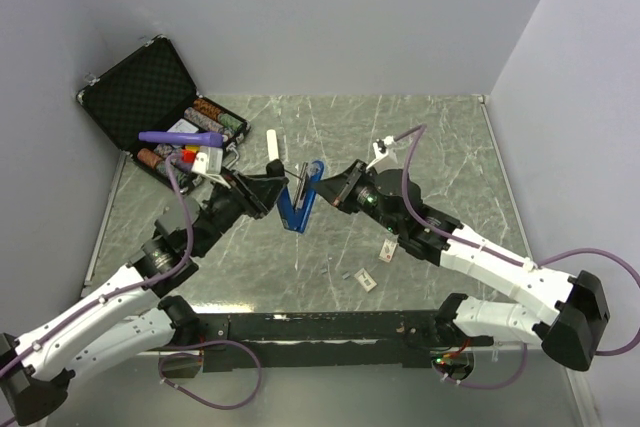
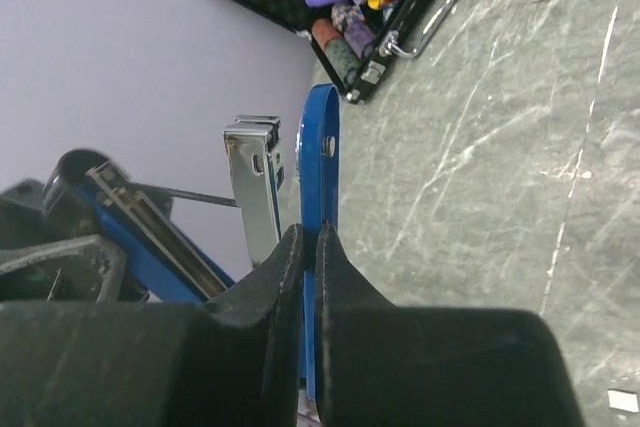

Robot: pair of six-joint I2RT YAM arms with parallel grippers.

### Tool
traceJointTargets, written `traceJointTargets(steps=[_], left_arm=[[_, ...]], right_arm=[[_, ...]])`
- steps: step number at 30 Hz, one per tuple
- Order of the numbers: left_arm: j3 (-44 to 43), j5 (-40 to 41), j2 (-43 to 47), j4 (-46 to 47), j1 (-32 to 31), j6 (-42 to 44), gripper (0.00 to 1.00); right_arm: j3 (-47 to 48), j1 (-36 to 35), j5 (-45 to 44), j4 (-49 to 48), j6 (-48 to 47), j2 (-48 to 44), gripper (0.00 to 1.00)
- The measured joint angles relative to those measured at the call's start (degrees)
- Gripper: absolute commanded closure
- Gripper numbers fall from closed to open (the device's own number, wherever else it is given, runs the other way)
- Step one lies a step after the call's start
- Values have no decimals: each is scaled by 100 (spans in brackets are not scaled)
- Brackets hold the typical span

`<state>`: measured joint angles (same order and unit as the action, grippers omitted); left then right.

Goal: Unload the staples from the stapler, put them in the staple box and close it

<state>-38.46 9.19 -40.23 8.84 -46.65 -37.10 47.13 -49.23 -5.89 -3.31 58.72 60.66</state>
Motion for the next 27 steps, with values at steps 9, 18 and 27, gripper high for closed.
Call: traceJointTargets(steps=[9,18,27], left_arm=[[0,-13,-444,11,20,-2,99],[-2,-76,-743,57,42,-7,99],[-4,-284,-898,129,50,0,99]], right_arm=[[332,0,455,107,-765,387,100],[586,-9,903,181,-1722,584,100],[656,-20,942,463,-2400,518,65]])
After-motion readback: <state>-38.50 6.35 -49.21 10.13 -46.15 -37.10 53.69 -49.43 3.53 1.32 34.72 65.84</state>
